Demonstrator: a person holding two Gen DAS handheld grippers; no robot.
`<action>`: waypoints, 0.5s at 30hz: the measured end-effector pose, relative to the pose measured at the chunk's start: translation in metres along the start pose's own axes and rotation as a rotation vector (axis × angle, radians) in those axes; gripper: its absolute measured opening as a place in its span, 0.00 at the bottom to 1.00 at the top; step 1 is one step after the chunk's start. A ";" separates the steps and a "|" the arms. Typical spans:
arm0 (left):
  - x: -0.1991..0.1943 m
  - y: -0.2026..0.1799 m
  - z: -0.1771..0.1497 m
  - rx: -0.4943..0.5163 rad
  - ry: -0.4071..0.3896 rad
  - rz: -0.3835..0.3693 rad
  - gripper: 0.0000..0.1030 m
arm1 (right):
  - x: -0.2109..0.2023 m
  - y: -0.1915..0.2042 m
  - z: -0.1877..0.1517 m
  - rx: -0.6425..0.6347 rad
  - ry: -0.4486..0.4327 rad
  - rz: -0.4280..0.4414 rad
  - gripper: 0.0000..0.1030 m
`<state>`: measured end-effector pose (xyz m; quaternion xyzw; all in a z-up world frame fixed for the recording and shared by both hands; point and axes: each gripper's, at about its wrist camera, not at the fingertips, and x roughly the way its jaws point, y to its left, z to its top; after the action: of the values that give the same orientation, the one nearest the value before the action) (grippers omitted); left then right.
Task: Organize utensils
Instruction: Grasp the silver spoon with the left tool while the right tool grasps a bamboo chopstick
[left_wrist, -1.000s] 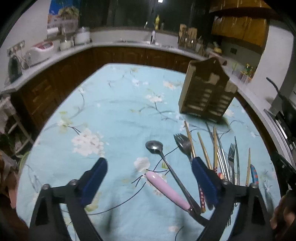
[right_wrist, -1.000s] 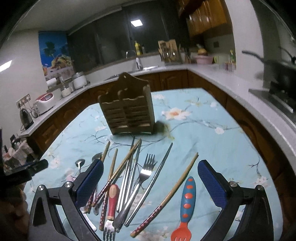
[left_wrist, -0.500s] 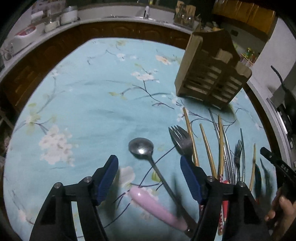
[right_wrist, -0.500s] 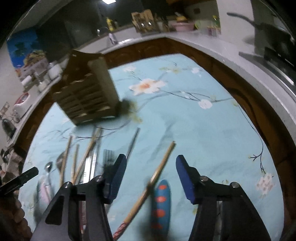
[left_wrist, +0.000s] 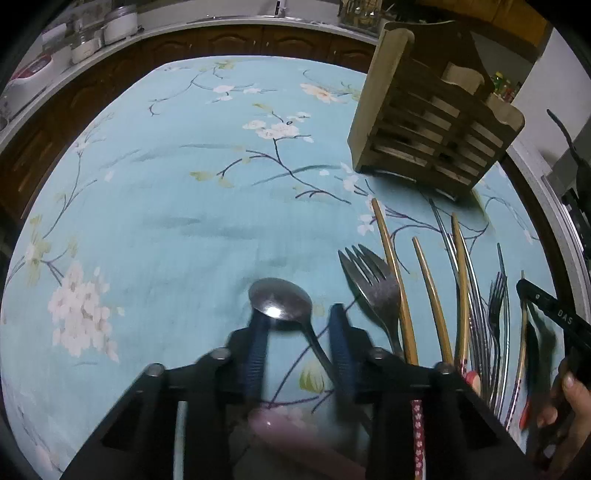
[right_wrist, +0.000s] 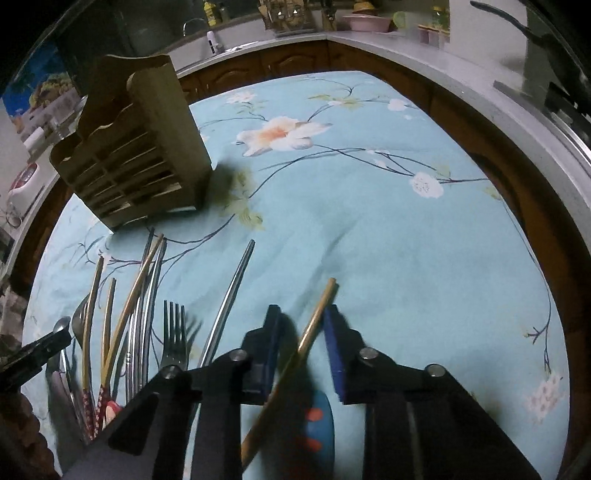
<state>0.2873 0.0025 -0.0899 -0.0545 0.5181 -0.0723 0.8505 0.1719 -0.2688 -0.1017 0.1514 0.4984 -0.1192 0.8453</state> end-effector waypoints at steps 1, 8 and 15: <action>0.001 0.001 0.001 0.002 0.002 0.000 0.22 | 0.001 -0.001 0.001 0.001 0.002 0.000 0.15; 0.002 0.006 0.003 -0.006 0.002 -0.050 0.07 | 0.005 0.001 0.009 0.020 0.004 0.039 0.07; -0.016 0.013 -0.001 -0.010 -0.044 -0.076 0.04 | -0.007 0.012 0.005 0.021 -0.032 0.088 0.05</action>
<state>0.2806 0.0178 -0.0786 -0.0803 0.4970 -0.1008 0.8581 0.1767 -0.2595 -0.0911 0.1799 0.4766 -0.0895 0.8559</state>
